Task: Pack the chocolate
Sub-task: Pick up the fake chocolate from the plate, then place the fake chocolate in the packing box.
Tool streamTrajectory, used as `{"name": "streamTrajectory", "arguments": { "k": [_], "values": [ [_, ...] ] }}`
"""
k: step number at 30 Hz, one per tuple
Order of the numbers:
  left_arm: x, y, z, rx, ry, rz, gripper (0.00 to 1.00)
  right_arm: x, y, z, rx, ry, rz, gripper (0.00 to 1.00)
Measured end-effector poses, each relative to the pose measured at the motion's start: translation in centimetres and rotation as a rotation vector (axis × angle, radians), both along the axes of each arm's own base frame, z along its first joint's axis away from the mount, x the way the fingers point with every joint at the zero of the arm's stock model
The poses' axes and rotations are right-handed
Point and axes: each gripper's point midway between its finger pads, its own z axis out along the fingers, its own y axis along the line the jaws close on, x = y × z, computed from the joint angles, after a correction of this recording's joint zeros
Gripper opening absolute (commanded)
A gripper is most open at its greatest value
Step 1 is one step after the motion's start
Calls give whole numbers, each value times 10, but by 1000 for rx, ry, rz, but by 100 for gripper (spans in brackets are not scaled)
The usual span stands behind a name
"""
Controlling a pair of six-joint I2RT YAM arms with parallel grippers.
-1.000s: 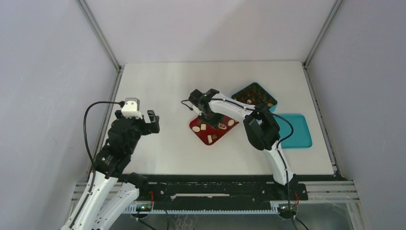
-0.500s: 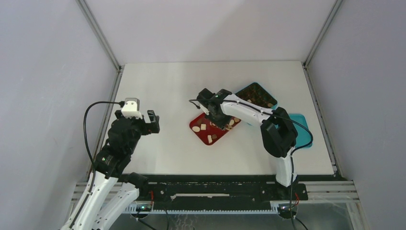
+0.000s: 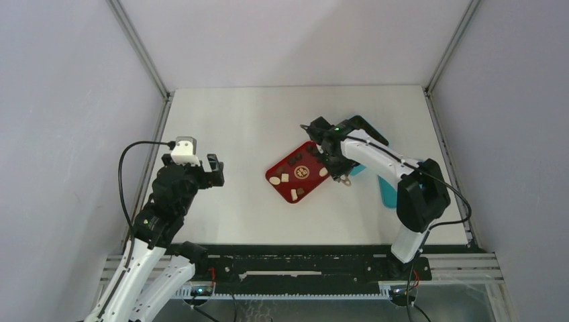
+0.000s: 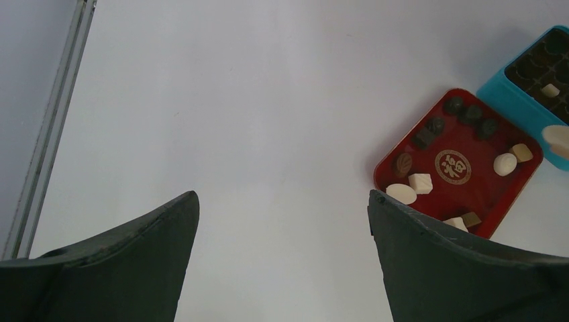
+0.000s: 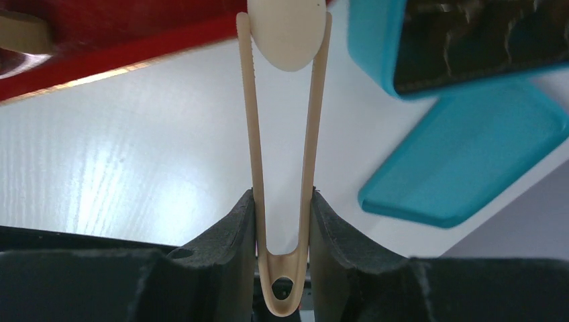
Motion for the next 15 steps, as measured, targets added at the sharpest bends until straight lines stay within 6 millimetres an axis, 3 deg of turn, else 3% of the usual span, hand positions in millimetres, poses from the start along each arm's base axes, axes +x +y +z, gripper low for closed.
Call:
{"name": "streamTrajectory", "arguments": {
  "k": [7,15],
  "values": [
    [0,0,0,0,0,0,100,-14,-39,11,-17,17,-188,13],
    [0,0,1,-1,-3,0,100,-12,-63,17,-17,16,-302,14]
  ]
}}
